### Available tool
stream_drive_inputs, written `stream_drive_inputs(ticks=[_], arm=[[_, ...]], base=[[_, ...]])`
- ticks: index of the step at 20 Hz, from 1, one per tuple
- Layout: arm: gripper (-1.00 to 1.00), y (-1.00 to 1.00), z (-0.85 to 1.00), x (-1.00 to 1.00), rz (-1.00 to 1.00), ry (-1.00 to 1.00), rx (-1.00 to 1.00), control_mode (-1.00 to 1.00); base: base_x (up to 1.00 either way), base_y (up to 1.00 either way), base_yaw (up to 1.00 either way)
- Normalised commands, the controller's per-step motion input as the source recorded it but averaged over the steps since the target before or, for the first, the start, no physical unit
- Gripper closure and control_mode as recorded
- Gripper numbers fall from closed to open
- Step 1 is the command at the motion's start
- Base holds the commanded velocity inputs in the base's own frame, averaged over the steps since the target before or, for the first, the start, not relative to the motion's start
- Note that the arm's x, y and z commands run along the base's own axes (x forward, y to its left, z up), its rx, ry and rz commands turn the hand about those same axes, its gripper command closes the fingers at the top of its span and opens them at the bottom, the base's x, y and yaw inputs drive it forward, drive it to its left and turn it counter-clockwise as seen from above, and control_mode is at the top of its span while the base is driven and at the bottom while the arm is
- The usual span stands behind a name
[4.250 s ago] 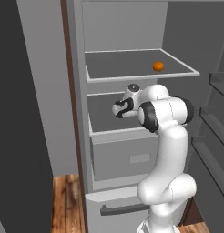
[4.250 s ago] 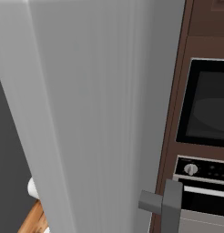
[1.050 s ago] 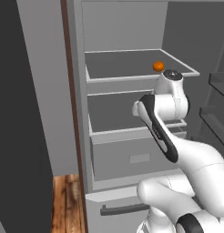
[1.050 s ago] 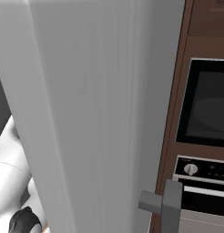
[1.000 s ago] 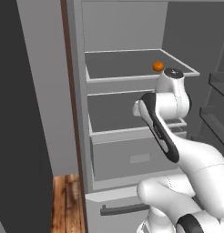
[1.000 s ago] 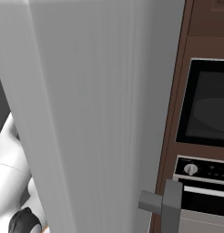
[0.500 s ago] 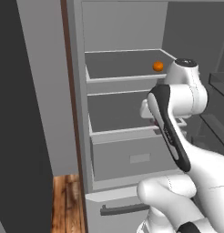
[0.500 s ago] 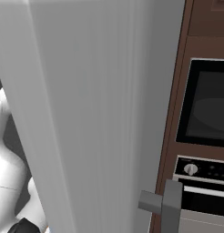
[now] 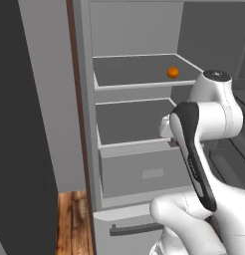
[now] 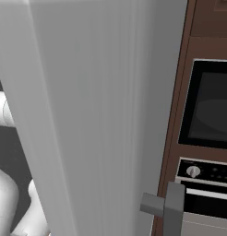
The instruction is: Pick the tangerine and peach from the fridge and place them inside the tupperware on the counter.
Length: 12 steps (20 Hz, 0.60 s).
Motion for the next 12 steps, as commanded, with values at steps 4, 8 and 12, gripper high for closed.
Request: stream_drive_inputs(ticks=[4, 8, 12], arm=[[1.00, 0.00, 0.00, -0.12, 0.00, -0.09, 0.00, -1.00], [1.00, 0.01, 0.00, -0.42, 0.00, -0.19, -0.03, -1.00], [1.00, 0.00, 0.00, 0.00, 0.00, 0.00, 0.00, 1.00]], base=[[0.00, 0.00, 0.00], [0.00, 0.00, 0.00], [-0.53, 0.02, -0.06]])
